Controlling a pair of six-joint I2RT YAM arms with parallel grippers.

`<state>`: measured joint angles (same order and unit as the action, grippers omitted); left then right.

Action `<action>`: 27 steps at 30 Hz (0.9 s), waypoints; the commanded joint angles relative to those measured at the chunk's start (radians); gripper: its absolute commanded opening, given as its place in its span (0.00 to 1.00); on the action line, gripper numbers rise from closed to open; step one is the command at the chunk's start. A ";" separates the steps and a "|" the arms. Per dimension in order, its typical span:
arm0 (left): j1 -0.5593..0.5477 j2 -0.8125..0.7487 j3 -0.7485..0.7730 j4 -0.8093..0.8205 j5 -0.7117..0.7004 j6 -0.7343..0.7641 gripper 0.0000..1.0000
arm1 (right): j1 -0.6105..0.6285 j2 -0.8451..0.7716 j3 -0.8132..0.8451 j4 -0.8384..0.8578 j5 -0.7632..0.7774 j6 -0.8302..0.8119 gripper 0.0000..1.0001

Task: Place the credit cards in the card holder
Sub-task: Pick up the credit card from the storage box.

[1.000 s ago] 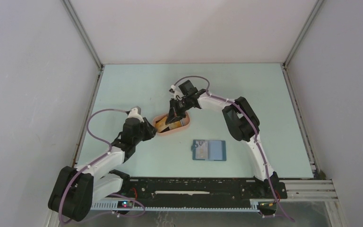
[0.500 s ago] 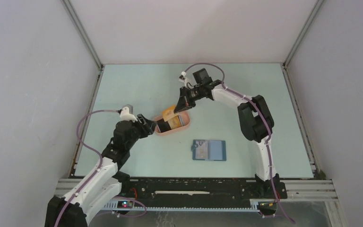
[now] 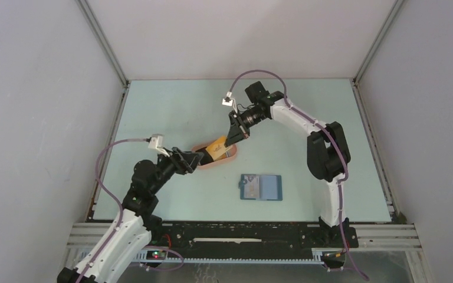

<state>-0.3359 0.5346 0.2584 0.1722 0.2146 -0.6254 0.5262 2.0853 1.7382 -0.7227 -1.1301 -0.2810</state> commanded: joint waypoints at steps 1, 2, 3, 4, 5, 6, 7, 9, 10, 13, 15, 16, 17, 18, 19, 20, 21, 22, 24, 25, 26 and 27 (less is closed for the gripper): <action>-0.001 -0.039 -0.028 0.171 0.175 0.024 0.71 | -0.010 -0.113 0.101 -0.400 -0.080 -0.550 0.00; -0.001 -0.043 -0.027 0.198 0.202 0.020 0.71 | -0.007 -0.129 0.098 -0.473 -0.078 -0.662 0.00; -0.002 -0.047 -0.027 0.226 0.226 0.010 0.72 | -0.005 -0.156 0.086 -0.529 -0.073 -0.803 0.00; -0.003 -0.048 -0.027 0.250 0.248 0.002 0.73 | -0.003 -0.186 0.061 -0.574 -0.068 -0.905 0.00; -0.006 -0.046 -0.030 0.281 0.269 -0.006 0.73 | -0.003 -0.220 0.026 -0.612 -0.065 -1.017 0.00; -0.014 -0.041 -0.031 0.312 0.285 -0.010 0.73 | -0.003 -0.256 -0.016 -0.648 -0.064 -1.137 0.00; -0.027 -0.039 -0.033 0.341 0.295 -0.012 0.73 | -0.003 -0.297 -0.063 -0.664 -0.059 -1.225 0.00; -0.071 -0.032 -0.033 0.387 0.304 0.005 0.73 | 0.001 -0.375 -0.147 -0.669 -0.029 -1.357 0.00; -0.099 -0.030 -0.031 0.398 0.303 0.028 0.74 | 0.003 -0.412 -0.185 -0.672 -0.014 -1.416 0.00; -0.213 -0.025 -0.023 0.408 0.281 0.139 0.73 | 0.015 -0.509 -0.277 -0.663 0.042 -1.533 0.00; -0.300 -0.023 -0.022 0.408 0.252 0.243 0.73 | 0.027 -0.567 -0.331 -0.636 0.077 -1.545 0.00; -0.347 -0.022 -0.023 0.408 0.236 0.306 0.73 | 0.034 -0.592 -0.354 -0.618 0.092 -1.546 0.00; -0.394 -0.018 -0.024 0.408 0.219 0.366 0.74 | 0.040 -0.618 -0.378 -0.601 0.109 -1.542 0.00; -0.437 -0.013 -0.023 0.408 0.207 0.432 0.73 | 0.046 -0.641 -0.397 -0.584 0.125 -1.534 0.00; -0.479 -0.005 -0.020 0.408 0.196 0.489 0.74 | 0.051 -0.661 -0.417 -0.562 0.141 -1.519 0.00; -0.511 0.008 -0.016 0.408 0.186 0.534 0.73 | 0.053 -0.678 -0.433 -0.552 0.150 -1.508 0.00; -0.541 0.025 -0.007 0.407 0.182 0.569 0.73 | 0.055 -0.692 -0.447 -0.544 0.158 -1.500 0.00; -0.563 0.047 0.002 0.406 0.177 0.589 0.74 | 0.055 -0.705 -0.468 -0.531 0.166 -1.489 0.00; -0.596 0.099 0.033 0.395 0.172 0.611 0.73 | 0.054 -0.729 -0.499 -0.510 0.177 -1.470 0.00; -0.611 0.130 0.049 0.389 0.165 0.614 0.73 | 0.055 -0.737 -0.507 -0.503 0.177 -1.441 0.00; -0.624 0.161 0.067 0.382 0.156 0.609 0.73 | 0.056 -0.739 -0.510 -0.495 0.172 -1.414 0.00; -0.634 0.195 0.085 0.376 0.151 0.600 0.73 | 0.057 -0.738 -0.510 -0.475 0.165 -1.343 0.02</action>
<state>-0.9283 0.6315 0.2531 0.5518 0.4141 -0.1223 0.5781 1.3800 1.2385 -1.2724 -0.9707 -1.7283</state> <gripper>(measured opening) 0.733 0.008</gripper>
